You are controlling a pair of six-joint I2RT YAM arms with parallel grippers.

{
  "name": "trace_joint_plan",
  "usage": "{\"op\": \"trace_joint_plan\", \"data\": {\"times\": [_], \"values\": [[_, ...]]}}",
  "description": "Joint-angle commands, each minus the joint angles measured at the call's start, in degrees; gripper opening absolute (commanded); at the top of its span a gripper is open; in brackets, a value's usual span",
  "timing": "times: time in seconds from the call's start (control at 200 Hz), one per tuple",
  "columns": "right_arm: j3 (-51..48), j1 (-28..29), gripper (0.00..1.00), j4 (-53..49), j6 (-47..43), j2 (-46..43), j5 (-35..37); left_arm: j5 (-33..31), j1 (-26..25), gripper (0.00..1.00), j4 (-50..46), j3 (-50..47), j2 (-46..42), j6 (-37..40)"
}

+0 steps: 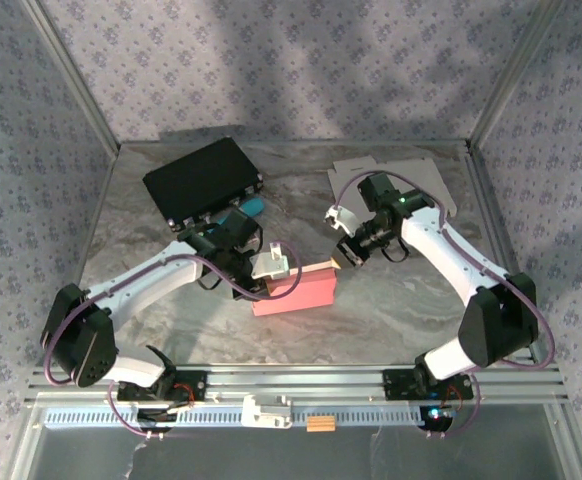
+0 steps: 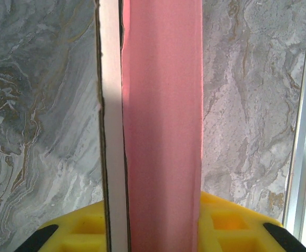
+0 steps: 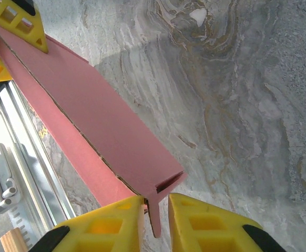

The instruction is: Fold the paper box

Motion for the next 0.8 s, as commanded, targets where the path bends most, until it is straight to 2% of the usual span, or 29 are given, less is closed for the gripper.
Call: {"op": "trace_joint_plan", "data": {"times": [0.0,0.22,0.565,0.795], "values": [[1.4,0.7,0.21,-2.9,0.0,-0.1,1.7,1.3,0.1,0.28,-1.9,1.1,1.1,0.9],[1.5,0.7,0.29,-3.6,0.4,-1.6,1.7,1.3,0.2,0.28,-1.8,1.5,1.6,0.9],[0.3,0.8,0.27,-4.0,0.8,-1.7,2.3,1.3,0.2,0.28,-1.6,1.5,1.8,0.8],[0.2,0.8,0.31,-3.2,1.4,-0.4,4.4,1.5,0.1,0.28,-1.6,1.5,1.7,0.6]]}}
